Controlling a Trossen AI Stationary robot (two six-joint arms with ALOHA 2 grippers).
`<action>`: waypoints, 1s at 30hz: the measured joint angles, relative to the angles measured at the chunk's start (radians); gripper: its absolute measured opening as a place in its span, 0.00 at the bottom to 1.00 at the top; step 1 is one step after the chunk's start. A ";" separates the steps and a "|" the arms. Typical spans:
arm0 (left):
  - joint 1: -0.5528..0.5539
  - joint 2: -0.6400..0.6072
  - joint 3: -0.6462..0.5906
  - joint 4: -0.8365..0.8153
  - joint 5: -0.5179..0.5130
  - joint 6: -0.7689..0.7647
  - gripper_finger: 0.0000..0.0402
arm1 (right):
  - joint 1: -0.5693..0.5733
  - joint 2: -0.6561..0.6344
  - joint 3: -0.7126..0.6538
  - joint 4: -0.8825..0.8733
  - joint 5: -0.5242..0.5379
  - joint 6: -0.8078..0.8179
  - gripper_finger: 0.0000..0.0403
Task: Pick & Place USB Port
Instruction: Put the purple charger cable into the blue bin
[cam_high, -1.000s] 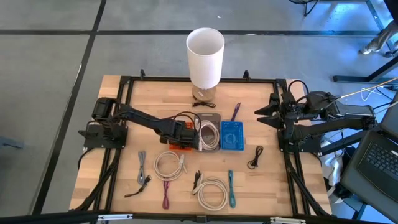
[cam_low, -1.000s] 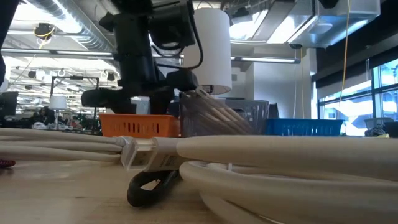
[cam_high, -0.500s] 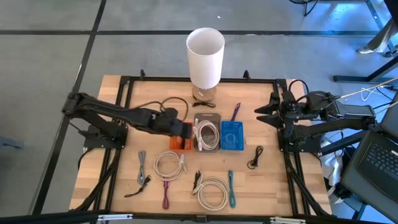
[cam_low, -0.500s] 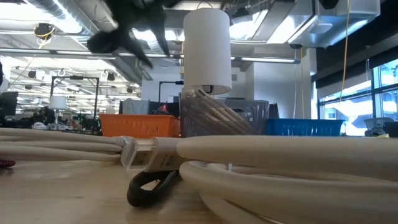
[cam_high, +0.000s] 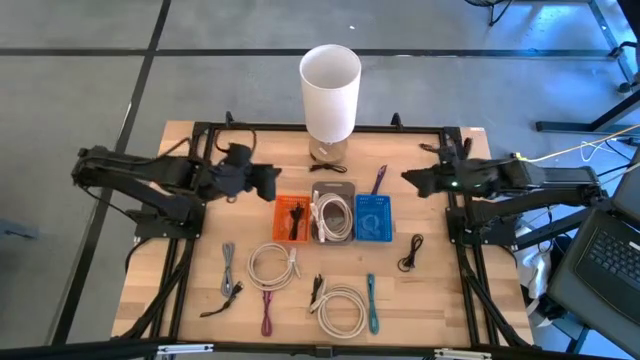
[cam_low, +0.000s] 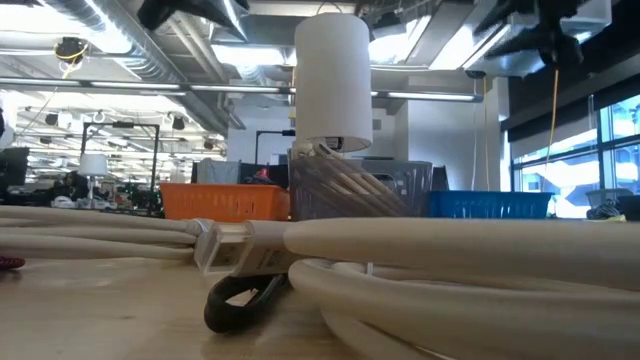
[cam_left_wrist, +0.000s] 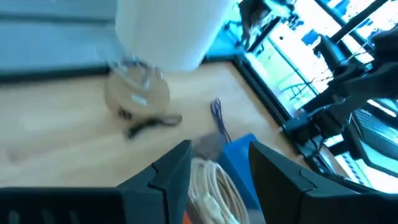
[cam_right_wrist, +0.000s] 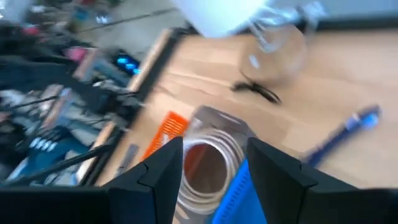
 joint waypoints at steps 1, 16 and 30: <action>0.004 -0.013 0.000 0.001 -0.006 0.029 0.38 | -0.008 0.027 0.000 -0.005 0.003 0.047 0.45; 0.042 -0.100 0.000 -0.001 0.011 0.326 0.39 | -0.290 0.417 0.000 -0.036 -0.322 0.221 0.45; 0.042 -0.146 0.000 0.001 0.119 0.470 0.39 | -0.417 0.693 0.000 0.051 -0.333 0.180 0.45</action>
